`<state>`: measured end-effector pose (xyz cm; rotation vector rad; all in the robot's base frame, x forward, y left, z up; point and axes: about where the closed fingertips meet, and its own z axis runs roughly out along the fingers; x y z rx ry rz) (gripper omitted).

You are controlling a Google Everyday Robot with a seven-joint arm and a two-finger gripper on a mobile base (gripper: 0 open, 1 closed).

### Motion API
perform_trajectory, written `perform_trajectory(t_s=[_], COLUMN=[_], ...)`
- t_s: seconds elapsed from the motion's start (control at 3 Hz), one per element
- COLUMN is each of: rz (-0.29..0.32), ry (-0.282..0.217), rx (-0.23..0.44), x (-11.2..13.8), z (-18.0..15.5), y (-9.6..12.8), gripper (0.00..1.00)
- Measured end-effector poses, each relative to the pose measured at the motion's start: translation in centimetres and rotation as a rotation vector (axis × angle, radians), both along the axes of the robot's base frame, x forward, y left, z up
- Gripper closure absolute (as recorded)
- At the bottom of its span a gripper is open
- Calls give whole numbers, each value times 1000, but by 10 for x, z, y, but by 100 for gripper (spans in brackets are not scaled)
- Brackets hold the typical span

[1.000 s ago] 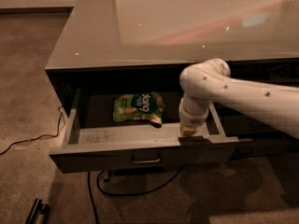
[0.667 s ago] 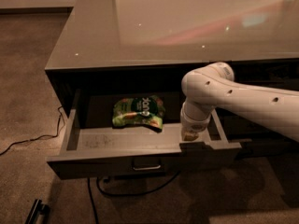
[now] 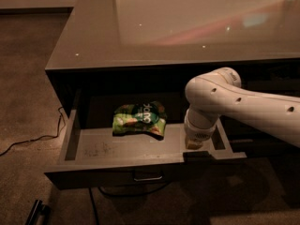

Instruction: Open top drawer

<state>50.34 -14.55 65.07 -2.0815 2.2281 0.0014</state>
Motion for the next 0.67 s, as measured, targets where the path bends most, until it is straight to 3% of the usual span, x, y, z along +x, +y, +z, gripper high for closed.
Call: perform_trajectory(t_s=[0.33,0.67], rz=[-8,-8], ry=[19,21], rx=[-4,-8], x=[-27,-34], z=[7,9], y=[1,0], gripper=[100,87])
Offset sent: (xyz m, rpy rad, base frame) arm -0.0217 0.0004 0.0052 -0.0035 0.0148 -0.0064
